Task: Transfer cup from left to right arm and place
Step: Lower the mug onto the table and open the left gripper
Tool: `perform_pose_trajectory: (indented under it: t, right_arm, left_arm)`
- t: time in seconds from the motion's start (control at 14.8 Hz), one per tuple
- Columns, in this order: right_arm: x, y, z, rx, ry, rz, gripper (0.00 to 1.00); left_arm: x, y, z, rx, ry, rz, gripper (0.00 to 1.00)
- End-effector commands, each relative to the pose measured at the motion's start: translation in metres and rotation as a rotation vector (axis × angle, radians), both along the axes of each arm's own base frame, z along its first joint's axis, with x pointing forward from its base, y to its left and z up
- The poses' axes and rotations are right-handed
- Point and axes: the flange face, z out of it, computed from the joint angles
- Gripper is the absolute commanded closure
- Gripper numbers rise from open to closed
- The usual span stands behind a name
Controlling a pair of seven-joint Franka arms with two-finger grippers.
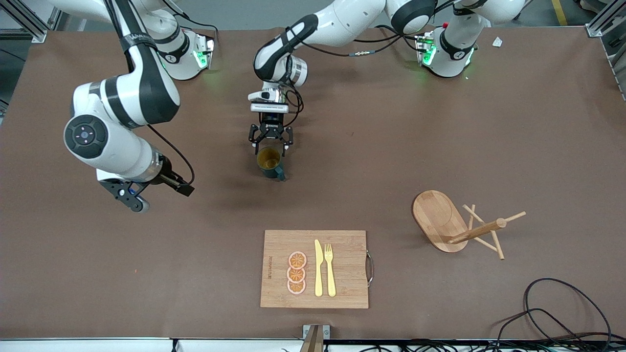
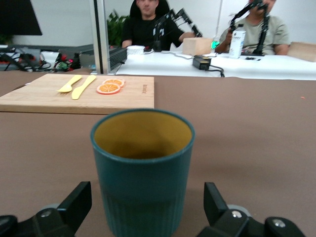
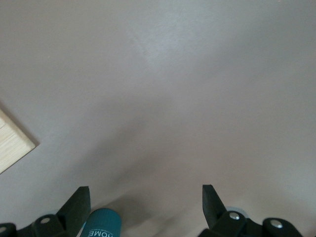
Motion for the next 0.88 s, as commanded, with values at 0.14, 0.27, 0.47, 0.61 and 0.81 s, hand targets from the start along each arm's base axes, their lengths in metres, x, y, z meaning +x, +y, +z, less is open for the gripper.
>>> perform_pose_trajectory:
  t: [0.14,0.27,0.47,0.61,0.81]
  right_arm:
    - [-0.003,0.022,-0.01,0.015,-0.009,0.026,0.0]
    - [-0.003,0.026,-0.015,0.049,-0.002,0.092,0.0]
    - [-0.002,0.018,-0.019,0.127,0.012,0.26,0.0]
    - [-0.002,0.018,-0.023,0.131,0.007,0.3,0.0]
    - [-0.004,0.017,-0.029,0.152,0.01,0.484,0.0]
  left_arm:
    - [-0.012,-0.012,0.065,-0.014,0.178,0.077,0.0]
    - [-0.009,-0.011,0.096,-0.018,0.257,0.125,0.0]
    - [-0.001,-0.002,0.134,-0.007,0.314,0.119,0.01]
    - [0.013,0.016,0.153,-0.008,0.335,0.085,0.01]
    - [0.037,0.053,0.184,-0.009,0.39,0.025,0.01]
